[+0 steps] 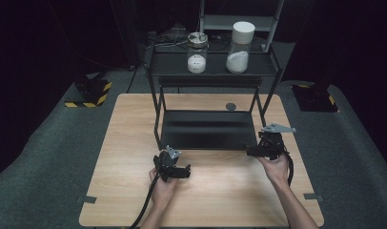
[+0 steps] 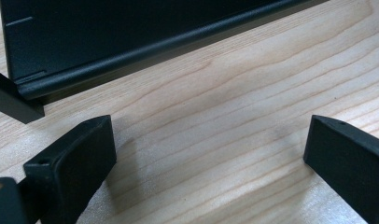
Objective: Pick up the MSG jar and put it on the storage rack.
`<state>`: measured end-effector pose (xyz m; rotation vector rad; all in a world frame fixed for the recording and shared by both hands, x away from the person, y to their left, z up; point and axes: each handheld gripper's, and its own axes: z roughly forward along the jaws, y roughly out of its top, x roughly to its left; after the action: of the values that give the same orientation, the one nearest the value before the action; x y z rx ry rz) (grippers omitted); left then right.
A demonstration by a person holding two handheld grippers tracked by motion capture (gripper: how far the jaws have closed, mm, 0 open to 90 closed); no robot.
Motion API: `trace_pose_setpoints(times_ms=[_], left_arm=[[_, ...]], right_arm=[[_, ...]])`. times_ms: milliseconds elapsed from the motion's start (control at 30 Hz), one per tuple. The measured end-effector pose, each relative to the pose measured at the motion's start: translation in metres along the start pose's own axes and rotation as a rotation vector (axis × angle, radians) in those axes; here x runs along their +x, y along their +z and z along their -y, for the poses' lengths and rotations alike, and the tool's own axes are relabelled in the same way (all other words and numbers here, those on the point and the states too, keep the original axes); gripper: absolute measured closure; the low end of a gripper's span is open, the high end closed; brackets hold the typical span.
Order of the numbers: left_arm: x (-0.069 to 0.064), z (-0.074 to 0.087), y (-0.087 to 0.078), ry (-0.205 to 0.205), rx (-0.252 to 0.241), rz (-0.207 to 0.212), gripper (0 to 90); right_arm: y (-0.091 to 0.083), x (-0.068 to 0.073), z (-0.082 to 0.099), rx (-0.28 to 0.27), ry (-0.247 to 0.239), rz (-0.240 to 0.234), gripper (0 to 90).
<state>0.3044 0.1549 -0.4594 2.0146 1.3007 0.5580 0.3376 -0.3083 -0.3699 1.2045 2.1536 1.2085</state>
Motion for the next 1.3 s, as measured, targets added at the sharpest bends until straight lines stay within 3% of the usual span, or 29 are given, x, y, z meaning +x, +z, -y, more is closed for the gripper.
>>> trace_pose_setpoints(times_ms=[567,967,1300], left_arm=[[0.0,0.0,0.0,0.0,0.0,0.0,2.2],[0.0,0.0,0.0,0.0,0.0,0.0,2.2],[0.0,0.0,0.0,0.0,0.0,0.0,2.2]], right_arm=[[0.016,0.008,0.027,0.043,-0.01,-0.009,7.8],[0.03,0.014,0.046,0.1,-0.013,0.007,7.7],[0.038,0.022,0.058,0.128,-0.034,0.048,7.3]])
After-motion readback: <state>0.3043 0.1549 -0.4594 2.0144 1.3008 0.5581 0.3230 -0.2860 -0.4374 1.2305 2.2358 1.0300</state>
